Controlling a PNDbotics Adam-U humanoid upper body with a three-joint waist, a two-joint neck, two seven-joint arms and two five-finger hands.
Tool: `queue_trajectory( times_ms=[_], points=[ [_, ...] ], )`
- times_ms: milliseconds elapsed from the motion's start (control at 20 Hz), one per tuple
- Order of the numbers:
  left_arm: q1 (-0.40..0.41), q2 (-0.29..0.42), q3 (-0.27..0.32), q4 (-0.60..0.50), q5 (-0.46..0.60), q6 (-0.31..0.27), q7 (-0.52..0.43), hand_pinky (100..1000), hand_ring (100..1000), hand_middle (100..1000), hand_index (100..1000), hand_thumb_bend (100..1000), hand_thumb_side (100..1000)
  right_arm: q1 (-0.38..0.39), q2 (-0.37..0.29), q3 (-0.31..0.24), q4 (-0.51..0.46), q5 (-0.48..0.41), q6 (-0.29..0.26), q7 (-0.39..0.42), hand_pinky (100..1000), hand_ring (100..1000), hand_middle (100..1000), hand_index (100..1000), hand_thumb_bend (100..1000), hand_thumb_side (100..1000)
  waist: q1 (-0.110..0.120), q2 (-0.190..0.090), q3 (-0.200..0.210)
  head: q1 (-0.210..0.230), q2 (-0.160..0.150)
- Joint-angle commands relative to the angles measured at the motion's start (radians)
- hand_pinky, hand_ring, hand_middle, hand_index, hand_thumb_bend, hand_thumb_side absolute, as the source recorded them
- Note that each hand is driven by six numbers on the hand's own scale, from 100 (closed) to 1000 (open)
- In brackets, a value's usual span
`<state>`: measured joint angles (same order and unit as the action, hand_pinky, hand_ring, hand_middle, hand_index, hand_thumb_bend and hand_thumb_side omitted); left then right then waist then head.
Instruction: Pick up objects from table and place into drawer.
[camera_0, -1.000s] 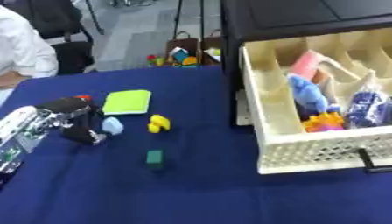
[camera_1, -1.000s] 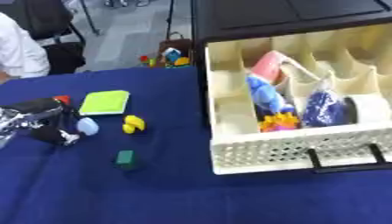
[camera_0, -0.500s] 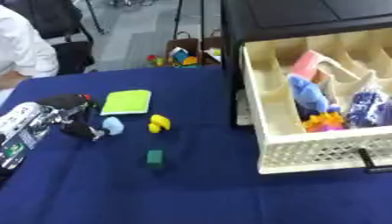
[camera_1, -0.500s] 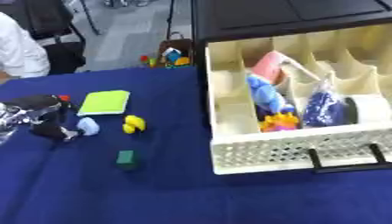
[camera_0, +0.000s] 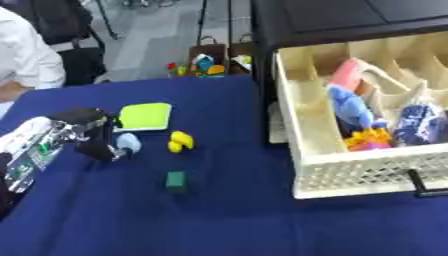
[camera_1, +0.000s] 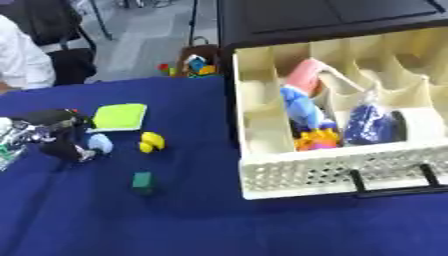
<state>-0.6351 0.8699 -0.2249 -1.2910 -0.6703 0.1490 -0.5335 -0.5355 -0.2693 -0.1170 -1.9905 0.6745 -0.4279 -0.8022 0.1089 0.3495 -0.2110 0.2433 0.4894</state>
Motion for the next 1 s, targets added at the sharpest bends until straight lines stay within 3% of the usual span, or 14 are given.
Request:
queue_trajectory(
  times_ms=[50, 500, 1000],
  points=[
    [-0.017, 0.024, 0.004, -0.005, 0.022, 0.000, 0.003, 484, 549, 647, 862, 367, 586, -0.009, -0.011, 0.000, -0.010, -0.012, -0.018, -0.018, 655, 686, 640, 791, 100, 1000, -0.003, -0.017, 0.001, 0.004, -0.013],
    [-0.025, 0.016, -0.002, 0.000, 0.033, -0.005, -0.006, 479, 540, 769, 832, 369, 583, -0.011, -0.009, -0.001, -0.010, -0.013, -0.018, -0.020, 654, 684, 639, 791, 100, 1000, -0.003, -0.015, -0.002, 0.008, -0.016],
    [-0.032, 0.002, -0.005, 0.017, 0.032, -0.018, 0.020, 455, 521, 682, 807, 324, 581, -0.014, -0.009, -0.002, -0.010, -0.013, -0.018, -0.021, 655, 686, 638, 786, 100, 1000, -0.003, -0.008, -0.009, 0.014, -0.023]
  ],
)
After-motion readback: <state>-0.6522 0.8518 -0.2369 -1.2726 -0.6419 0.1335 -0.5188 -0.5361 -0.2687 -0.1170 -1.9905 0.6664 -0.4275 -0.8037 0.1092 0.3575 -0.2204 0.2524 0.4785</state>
